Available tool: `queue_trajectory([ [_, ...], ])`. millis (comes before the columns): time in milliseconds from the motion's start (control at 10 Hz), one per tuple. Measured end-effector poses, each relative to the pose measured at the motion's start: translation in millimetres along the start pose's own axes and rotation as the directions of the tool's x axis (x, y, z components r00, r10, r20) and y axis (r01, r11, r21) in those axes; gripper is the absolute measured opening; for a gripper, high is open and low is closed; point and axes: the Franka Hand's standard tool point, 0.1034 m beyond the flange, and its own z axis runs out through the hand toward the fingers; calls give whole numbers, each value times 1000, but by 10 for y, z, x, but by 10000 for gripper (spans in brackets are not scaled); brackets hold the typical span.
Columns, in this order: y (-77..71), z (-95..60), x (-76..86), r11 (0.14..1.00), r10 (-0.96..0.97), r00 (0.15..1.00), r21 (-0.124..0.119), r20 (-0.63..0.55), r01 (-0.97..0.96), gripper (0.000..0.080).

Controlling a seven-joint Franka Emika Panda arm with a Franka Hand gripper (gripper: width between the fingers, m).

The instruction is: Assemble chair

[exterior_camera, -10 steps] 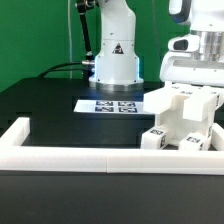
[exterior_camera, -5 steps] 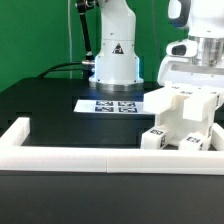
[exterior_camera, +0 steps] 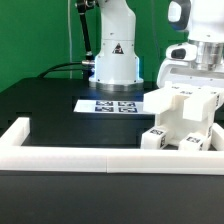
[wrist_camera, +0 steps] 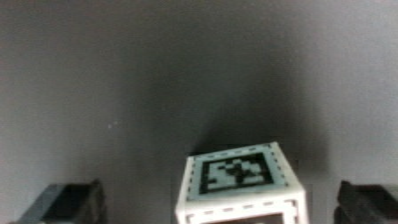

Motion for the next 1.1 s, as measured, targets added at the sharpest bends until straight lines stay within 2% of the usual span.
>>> queue_trajectory([
  [100,0,0,0,1000,0,1000,0,0,0,556],
  [200,0,0,0,1000,0,1000,0,0,0,355],
  [300,0,0,0,1000,0,1000,0,0,0,287],
  [1100,0,0,0,1000,0,1000,0,0,0,287],
])
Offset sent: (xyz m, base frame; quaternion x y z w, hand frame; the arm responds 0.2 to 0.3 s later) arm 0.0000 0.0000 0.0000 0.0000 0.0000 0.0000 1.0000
